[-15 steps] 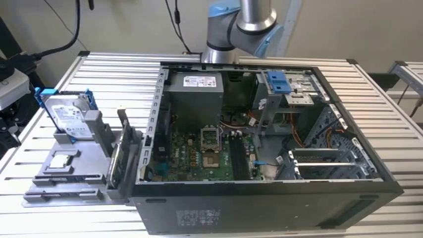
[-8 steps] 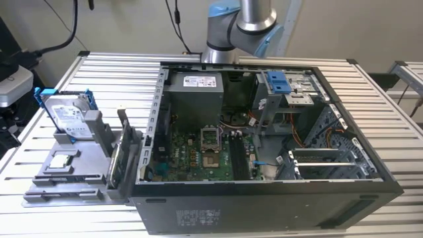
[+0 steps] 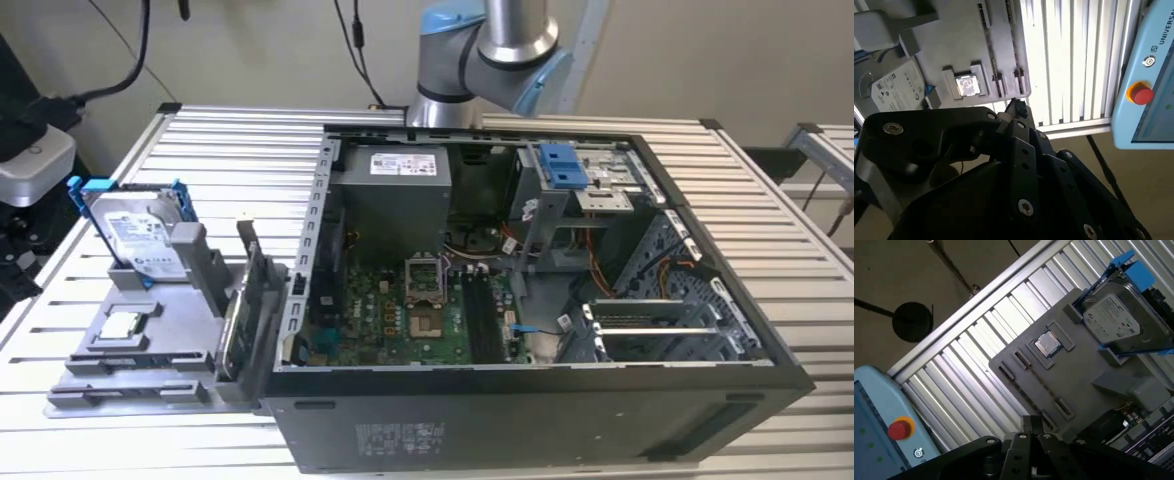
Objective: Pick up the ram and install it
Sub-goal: 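Pick up the ram and move it above insertion slot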
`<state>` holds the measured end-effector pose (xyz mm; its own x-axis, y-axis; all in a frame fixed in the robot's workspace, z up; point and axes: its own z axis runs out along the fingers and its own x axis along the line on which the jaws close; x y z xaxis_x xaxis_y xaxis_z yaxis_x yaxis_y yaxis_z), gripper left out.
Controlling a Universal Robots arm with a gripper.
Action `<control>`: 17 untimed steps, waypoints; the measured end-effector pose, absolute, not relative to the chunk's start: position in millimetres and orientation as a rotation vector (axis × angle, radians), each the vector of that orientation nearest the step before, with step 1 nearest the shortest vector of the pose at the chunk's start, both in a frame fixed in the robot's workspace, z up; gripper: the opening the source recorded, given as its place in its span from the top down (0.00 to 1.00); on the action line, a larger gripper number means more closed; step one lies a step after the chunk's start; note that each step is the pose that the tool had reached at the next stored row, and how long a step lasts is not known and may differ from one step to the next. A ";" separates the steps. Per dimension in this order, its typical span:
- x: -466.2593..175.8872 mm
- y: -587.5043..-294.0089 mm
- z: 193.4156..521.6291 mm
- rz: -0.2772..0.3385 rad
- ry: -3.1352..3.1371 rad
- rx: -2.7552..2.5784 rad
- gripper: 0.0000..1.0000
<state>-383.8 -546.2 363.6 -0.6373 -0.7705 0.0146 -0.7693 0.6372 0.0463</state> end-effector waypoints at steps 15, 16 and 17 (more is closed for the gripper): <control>-383.7 -546.2 363.4 -0.048 -2.689 1.561 0.89; -383.8 -546.2 363.4 -0.047 -2.681 1.575 0.89; -383.8 -546.2 363.3 -0.047 -2.674 1.588 0.89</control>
<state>-383.8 -546.2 363.3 -0.4785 -0.8780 0.0119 -0.8771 0.4785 0.0418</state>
